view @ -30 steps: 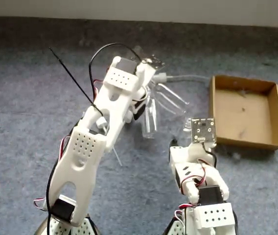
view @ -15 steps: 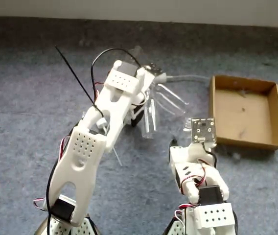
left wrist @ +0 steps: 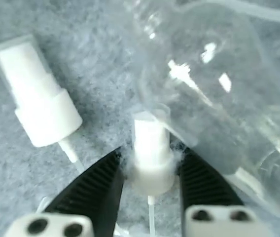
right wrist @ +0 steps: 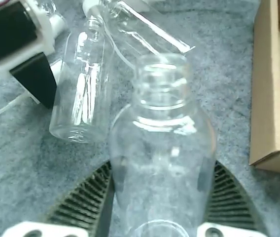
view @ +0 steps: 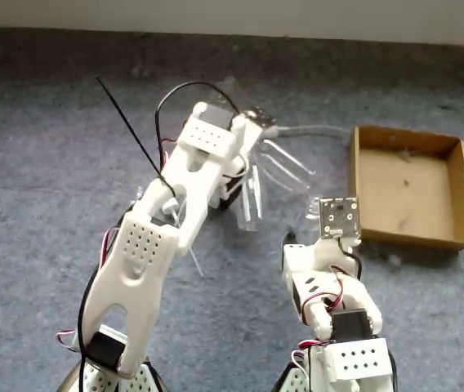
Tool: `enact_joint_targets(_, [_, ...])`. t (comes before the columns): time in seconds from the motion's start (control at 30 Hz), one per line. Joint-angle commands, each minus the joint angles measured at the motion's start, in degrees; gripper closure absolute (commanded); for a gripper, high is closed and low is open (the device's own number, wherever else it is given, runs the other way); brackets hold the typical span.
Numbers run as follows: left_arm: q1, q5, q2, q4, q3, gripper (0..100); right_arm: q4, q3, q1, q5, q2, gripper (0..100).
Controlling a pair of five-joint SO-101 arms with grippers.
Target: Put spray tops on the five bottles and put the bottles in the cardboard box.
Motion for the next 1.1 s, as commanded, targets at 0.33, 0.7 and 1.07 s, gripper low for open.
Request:
enact_joint_targets(0.33, [-0.04, 0.26, -1.8, 1.67, 2.42, 100, -1.45, -0.13, -2.59, -0.7, -0.48, 79.6])
enact_joint_targets(0.7, [-0.57, 0.18, -17.19, 1.93, 2.86, 100, -1.1, 0.04, -5.32, -0.62, -0.48, 79.6])
enact_joint_targets(1.07, [-0.57, 0.09, -38.99, 1.93, 22.2, 100, -1.1, 1.98, -6.99, -0.53, -0.4, 79.6])
